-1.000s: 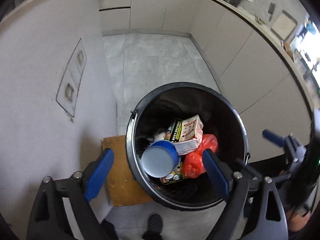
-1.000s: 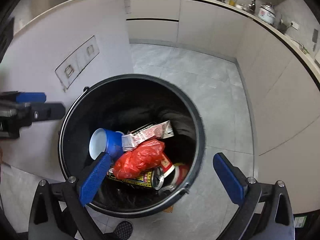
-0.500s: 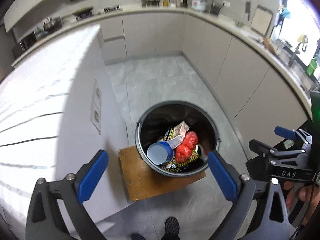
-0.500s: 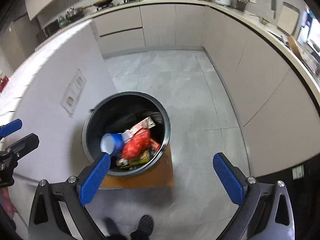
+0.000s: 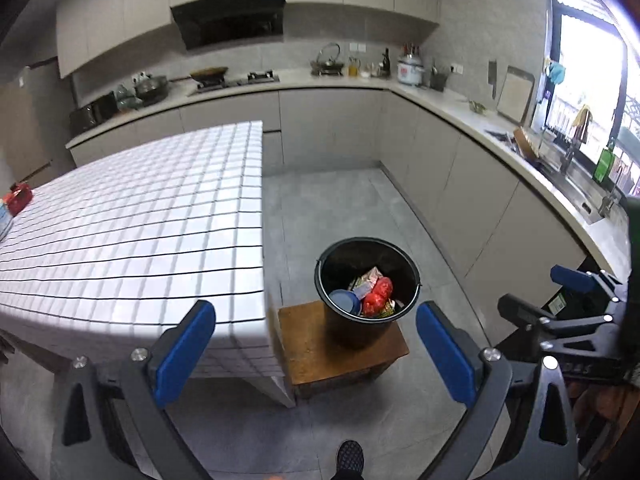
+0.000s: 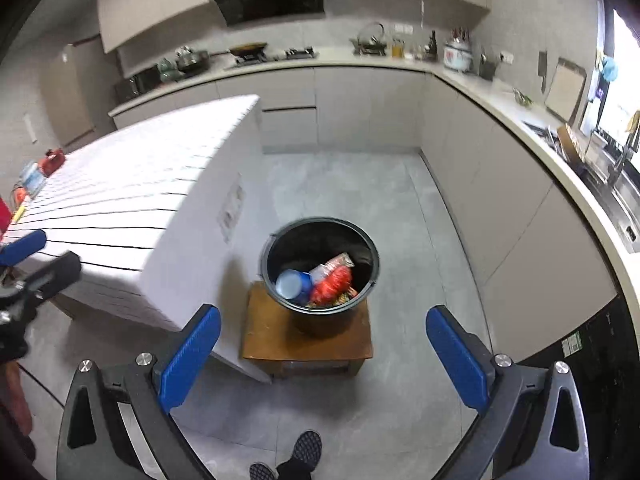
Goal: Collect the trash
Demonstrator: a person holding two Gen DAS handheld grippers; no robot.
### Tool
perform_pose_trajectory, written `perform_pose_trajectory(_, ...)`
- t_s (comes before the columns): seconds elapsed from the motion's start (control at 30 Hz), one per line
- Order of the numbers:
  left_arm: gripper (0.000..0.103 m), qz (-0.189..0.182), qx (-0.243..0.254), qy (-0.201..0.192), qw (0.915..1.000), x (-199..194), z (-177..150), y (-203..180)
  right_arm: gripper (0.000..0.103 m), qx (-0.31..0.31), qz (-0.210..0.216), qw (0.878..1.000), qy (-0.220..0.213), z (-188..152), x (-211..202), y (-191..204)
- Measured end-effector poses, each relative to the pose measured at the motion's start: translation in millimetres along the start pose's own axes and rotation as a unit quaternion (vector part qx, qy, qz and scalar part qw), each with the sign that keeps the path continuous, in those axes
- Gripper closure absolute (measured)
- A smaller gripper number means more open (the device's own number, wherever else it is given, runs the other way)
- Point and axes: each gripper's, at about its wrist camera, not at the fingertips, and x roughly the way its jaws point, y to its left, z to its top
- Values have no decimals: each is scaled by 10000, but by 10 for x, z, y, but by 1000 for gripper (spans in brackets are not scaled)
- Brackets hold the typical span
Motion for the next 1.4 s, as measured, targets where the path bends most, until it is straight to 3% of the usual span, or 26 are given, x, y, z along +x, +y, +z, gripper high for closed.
perform_pose_trajectory(0.17, 2, 56, -88, -296, 9995, -277, -107, 105, 0, -68, 68, 9995, -300, -51, -466, 235)
perform_pose_trajectory(0.4, 2, 36, -186, -482, 9987, -450, -225, 207, 0, -189, 10, 9982, -566, -175, -818, 406)
perform_pose_trajectory(1.4, 2, 24, -106, -700, 9975, -563, -207, 14, 0, -297, 127, 9972, -669, -159, -914, 350)
